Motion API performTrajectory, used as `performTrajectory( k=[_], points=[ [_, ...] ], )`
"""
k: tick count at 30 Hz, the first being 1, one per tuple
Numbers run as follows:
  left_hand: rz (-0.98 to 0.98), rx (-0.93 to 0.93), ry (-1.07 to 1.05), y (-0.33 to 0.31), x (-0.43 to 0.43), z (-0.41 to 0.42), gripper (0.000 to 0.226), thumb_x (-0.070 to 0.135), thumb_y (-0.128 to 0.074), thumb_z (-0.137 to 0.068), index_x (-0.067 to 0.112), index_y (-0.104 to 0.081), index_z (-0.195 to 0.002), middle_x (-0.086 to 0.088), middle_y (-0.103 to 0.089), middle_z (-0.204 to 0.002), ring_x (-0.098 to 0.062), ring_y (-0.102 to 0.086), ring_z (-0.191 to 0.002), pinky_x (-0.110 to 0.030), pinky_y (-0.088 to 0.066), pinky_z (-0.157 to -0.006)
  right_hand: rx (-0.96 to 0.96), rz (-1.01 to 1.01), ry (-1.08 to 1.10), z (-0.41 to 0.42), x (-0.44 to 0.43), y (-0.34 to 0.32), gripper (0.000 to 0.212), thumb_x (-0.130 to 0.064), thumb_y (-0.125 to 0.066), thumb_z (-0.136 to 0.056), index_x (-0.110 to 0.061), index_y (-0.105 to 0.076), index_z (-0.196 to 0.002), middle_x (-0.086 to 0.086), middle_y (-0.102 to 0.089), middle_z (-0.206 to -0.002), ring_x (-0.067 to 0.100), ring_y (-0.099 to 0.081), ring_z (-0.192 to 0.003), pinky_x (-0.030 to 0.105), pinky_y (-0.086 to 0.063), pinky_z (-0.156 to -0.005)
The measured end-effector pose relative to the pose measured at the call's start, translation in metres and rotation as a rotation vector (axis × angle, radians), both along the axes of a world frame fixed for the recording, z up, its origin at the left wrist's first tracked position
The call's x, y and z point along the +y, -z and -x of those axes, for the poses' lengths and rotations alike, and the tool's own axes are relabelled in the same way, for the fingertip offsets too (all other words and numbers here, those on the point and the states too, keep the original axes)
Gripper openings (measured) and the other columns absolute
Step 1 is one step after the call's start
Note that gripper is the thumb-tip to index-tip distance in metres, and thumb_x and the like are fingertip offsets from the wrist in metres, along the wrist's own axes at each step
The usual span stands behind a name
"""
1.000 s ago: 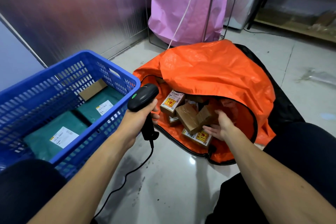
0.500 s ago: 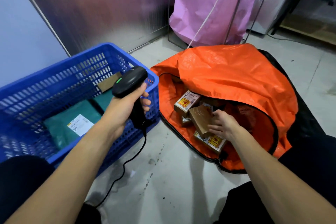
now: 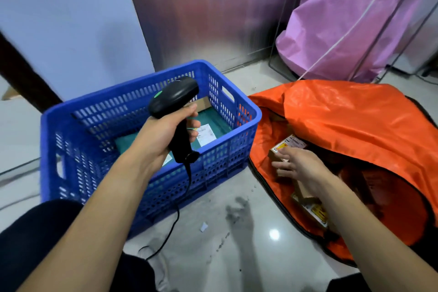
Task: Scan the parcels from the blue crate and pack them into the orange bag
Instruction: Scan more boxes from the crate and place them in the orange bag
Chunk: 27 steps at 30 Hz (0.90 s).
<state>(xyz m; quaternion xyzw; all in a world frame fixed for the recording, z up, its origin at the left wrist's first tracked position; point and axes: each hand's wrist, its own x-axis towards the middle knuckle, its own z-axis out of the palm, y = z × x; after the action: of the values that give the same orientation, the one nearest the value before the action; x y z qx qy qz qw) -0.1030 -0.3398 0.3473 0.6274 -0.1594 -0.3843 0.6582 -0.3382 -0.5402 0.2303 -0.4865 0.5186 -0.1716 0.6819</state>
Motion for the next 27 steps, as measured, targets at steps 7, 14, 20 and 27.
performTrajectory(
  k=[7,14,20,27],
  points=[
    [-0.005,0.026,-0.019,0.001,0.017,-0.015,0.018,0.026,-0.075,-0.093,0.008,-0.072,-0.090,-0.009,-0.070,-0.075,-0.020,-0.061,-0.060,-0.030,-0.055,-0.064,0.013,0.055,-0.093,-0.025,0.012,-0.033,0.015,-0.015,-0.057,-0.101,-0.007,-0.061,-0.113,0.016,-0.068,-0.123,0.033,-0.070,-0.096,0.038,-0.057,-0.077],
    [-0.047,-0.007,0.069,0.004,0.023,-0.006,0.014,0.022,-0.074,-0.094,0.008,-0.071,-0.094,-0.009,-0.070,-0.076,-0.018,-0.060,-0.058,-0.029,-0.053,-0.063,0.050,0.124,-0.182,-0.012,0.018,-0.054,0.013,-0.017,-0.059,-0.101,-0.008,-0.065,-0.108,0.017,-0.071,-0.120,0.028,-0.073,-0.090,0.037,-0.058,-0.078],
    [-0.087,-0.050,0.139,0.010,0.003,0.008,0.012,0.021,-0.073,-0.094,0.010,-0.071,-0.093,-0.003,-0.067,-0.069,-0.016,-0.056,-0.053,-0.028,-0.052,-0.060,0.051,0.154,-0.198,0.018,0.021,-0.072,0.029,-0.020,-0.060,-0.101,-0.002,-0.063,-0.123,0.016,-0.073,-0.119,0.025,-0.074,-0.088,0.035,-0.058,-0.077],
    [-0.097,0.017,0.091,0.024,-0.023,0.021,0.009,0.015,-0.074,-0.094,0.007,-0.069,-0.094,-0.006,-0.064,-0.064,-0.017,-0.053,-0.047,-0.032,-0.050,-0.061,0.016,0.164,-0.179,0.028,0.040,-0.083,0.030,-0.021,-0.061,-0.101,0.000,-0.064,-0.123,0.019,-0.074,-0.115,0.025,-0.073,-0.085,0.044,-0.059,-0.085]
  ],
)
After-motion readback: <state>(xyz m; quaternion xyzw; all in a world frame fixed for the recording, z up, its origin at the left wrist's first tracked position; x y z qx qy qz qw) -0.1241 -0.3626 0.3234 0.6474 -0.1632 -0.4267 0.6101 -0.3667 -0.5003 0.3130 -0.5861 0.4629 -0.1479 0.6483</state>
